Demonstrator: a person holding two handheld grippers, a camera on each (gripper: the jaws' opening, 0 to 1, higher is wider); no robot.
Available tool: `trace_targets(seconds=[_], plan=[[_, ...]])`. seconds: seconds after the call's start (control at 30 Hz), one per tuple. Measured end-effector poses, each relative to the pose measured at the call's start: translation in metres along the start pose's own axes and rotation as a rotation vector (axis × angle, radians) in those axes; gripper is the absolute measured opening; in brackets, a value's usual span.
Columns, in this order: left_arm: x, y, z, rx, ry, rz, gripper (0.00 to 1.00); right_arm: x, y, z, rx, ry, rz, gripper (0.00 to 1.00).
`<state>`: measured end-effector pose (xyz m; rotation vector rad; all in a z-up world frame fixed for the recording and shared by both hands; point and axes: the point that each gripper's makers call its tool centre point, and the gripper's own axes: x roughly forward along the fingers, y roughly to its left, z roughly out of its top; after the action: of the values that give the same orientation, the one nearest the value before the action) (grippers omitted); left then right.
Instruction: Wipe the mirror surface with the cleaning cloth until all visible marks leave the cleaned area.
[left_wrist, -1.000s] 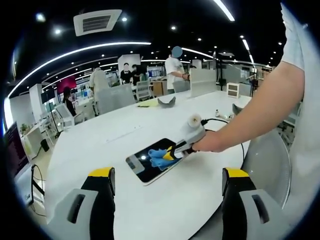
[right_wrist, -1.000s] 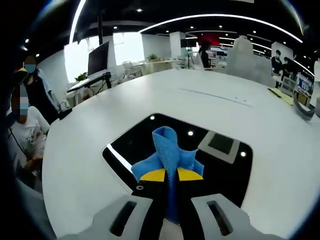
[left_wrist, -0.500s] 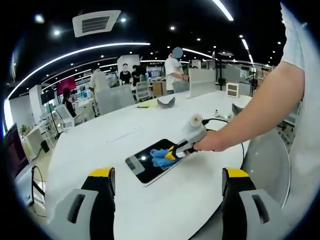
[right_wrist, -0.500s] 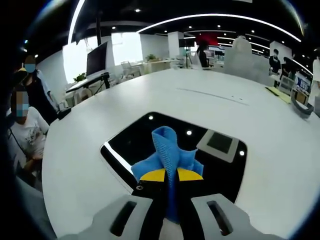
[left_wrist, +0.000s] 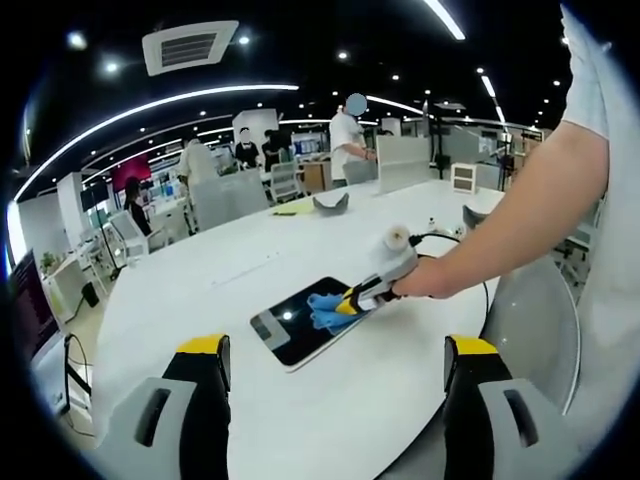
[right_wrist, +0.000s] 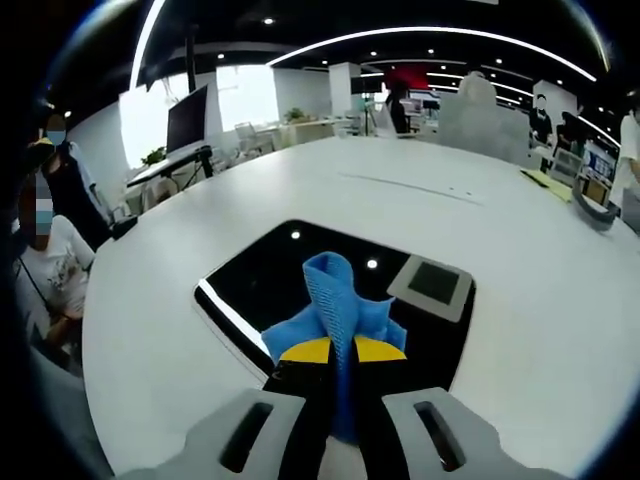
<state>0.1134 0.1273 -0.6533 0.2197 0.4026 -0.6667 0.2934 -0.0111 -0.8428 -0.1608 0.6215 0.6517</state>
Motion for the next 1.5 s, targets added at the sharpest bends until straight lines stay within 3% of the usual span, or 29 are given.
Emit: trace_targets(seconds=[0.93, 1.5], plan=[[0.002, -0.008, 0.001, 0.006, -0.004, -0.016, 0.89, -0.022, -0.023, -0.015, 0.031, -0.005, -0.06, 0.01], [0.001, -0.008, 0.004, 0.013, -0.011, -0.021, 0.88, -0.023, -0.026, -0.015, 0.055, -0.016, -0.081, 0.01]])
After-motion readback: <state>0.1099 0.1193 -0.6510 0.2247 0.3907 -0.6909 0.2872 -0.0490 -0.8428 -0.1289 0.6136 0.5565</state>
